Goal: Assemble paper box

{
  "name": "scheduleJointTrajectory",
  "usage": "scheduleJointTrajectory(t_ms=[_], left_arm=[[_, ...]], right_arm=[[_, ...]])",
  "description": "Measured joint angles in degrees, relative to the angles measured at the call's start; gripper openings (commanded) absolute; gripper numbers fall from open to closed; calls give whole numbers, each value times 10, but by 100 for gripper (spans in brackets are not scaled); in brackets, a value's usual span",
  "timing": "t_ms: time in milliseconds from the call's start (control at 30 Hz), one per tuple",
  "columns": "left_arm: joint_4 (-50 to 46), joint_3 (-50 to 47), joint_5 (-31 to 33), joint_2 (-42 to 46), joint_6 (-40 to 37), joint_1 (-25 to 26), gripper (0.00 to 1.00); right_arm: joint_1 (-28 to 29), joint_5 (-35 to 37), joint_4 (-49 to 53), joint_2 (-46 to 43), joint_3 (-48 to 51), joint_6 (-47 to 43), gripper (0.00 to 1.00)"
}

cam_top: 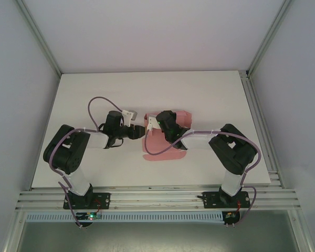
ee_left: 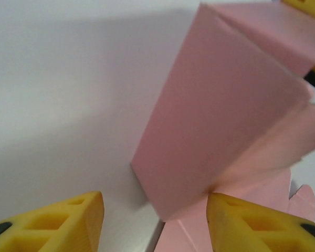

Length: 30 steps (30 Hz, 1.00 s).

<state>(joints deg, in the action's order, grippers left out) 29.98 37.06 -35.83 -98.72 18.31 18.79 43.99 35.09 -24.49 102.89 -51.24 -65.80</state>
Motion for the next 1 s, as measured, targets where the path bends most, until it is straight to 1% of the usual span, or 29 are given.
scheduleJointTrajectory(t_ms=[300,400,467,567,667,767,867,1000], left_arm=[[13,10,-1,2,-3,7,51],[23,25,2,-11,-8,20,51],[34,28,8,-20,-10,32,52],[49,28,29,-28,-14,45,54],[58,27,68,-29,-19,58,53],[72,27,114,-30,-23,74,48],[92,24,170,-36,-32,88,37],[110,22,212,-42,-43,97,27]], right_arm=[[0,-6,19,-12,0,12,0],[0,-9,33,-20,0,28,0],[0,-12,40,-22,0,35,0],[0,-13,45,-22,0,40,0],[1,-12,45,-22,0,44,0],[1,-13,45,-23,0,48,0],[2,-13,47,-24,1,56,0],[2,-11,51,-28,3,63,0]])
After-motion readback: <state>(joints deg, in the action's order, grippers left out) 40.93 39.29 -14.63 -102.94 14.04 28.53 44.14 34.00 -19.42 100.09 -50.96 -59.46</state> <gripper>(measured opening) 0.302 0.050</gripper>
